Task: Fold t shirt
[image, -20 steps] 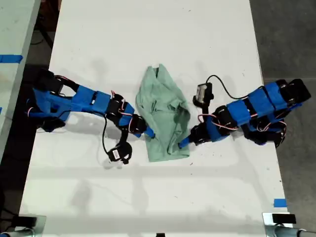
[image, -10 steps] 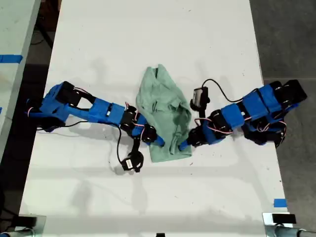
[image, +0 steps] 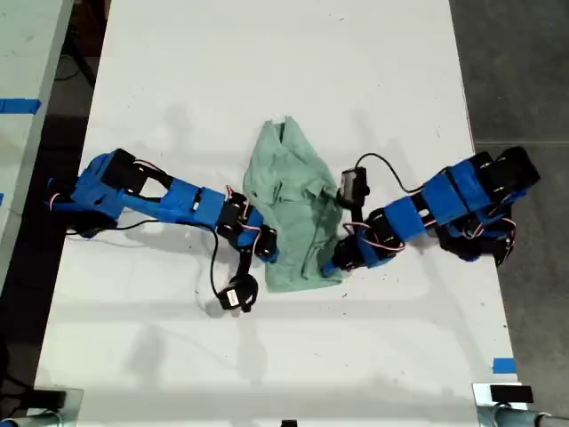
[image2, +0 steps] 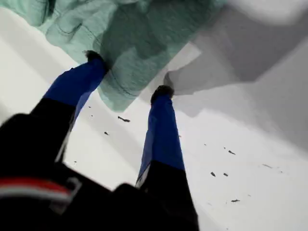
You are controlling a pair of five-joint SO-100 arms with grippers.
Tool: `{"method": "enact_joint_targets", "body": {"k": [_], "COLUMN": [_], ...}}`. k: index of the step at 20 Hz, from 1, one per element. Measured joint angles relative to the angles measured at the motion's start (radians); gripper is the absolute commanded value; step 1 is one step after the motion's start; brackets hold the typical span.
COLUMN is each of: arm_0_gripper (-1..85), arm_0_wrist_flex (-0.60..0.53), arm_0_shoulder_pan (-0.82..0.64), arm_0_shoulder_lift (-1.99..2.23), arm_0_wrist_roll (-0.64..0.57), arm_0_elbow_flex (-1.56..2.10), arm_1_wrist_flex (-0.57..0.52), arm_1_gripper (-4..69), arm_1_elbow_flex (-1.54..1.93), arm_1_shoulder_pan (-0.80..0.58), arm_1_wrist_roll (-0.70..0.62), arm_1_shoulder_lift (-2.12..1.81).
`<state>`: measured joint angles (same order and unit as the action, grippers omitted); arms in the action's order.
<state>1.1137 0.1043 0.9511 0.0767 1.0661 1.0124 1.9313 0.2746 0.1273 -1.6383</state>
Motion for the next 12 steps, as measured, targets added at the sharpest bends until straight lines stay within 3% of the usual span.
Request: {"method": "enact_joint_targets", "body": {"k": [1,7,12], "arm_0_gripper": [-0.1,-0.1,-0.1], "arm_0_wrist_flex": [0.0,0.015,0.043], "arm_0_shoulder_pan": [0.0,0.005,0.049], "arm_0_shoulder_lift": [0.0,0.011,0.12], "arm_0_wrist_roll": [0.0,0.0,-0.023], "arm_0_elbow_flex": [0.0,0.002,0.008], "arm_1_wrist_flex": [-0.023,-0.052,0.178], "arm_1_gripper": [1.4,1.5,1.5], "arm_1_elbow_flex": [0.0,-0.067,-0.353], "arm_1_shoulder_pan": [-0.002,-0.012,-0.023], "arm_1_wrist_roll": [0.005,-0.018,-0.13], "arm_1_shoulder_lift": [0.021,0.067,0.069]}}
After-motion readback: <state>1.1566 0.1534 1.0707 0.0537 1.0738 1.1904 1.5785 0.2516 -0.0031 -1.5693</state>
